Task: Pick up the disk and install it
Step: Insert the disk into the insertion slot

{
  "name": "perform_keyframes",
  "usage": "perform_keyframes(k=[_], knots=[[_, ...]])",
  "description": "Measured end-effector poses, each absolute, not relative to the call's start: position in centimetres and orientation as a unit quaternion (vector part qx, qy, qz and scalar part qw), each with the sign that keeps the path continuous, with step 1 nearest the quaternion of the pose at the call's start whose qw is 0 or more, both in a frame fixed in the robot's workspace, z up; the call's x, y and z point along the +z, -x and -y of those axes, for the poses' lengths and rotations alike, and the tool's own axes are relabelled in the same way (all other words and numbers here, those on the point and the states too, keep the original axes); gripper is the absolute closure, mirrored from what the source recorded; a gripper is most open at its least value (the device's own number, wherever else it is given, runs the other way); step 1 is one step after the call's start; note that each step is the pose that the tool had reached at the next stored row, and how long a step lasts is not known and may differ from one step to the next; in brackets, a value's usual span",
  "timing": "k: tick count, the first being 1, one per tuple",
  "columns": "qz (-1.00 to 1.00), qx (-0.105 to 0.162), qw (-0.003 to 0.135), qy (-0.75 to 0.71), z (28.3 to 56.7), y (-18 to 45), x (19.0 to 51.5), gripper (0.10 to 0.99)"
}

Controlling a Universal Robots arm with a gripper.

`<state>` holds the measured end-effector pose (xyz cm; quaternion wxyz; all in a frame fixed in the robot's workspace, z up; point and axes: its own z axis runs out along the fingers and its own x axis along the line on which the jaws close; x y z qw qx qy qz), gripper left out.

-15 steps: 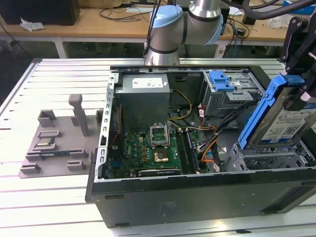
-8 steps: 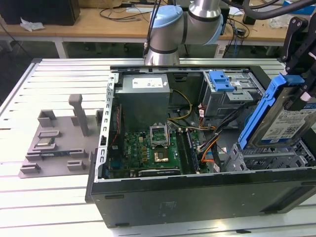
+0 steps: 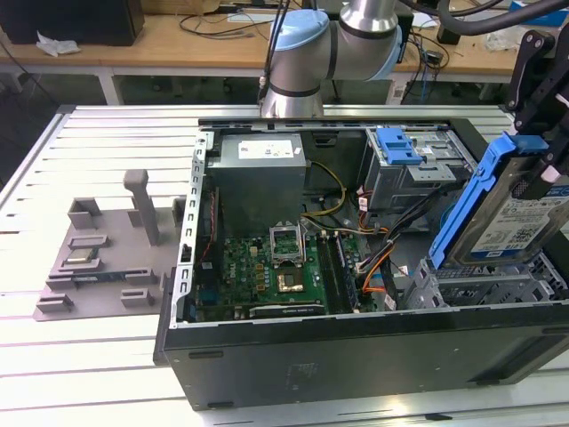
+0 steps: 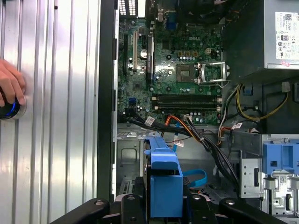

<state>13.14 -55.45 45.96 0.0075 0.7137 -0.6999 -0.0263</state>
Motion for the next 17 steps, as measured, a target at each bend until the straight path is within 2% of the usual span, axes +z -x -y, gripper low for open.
perform_keyframes(k=[17], knots=[[0.704,-0.022,0.012,-0.709,55.0,-13.4,44.5,0.718]])
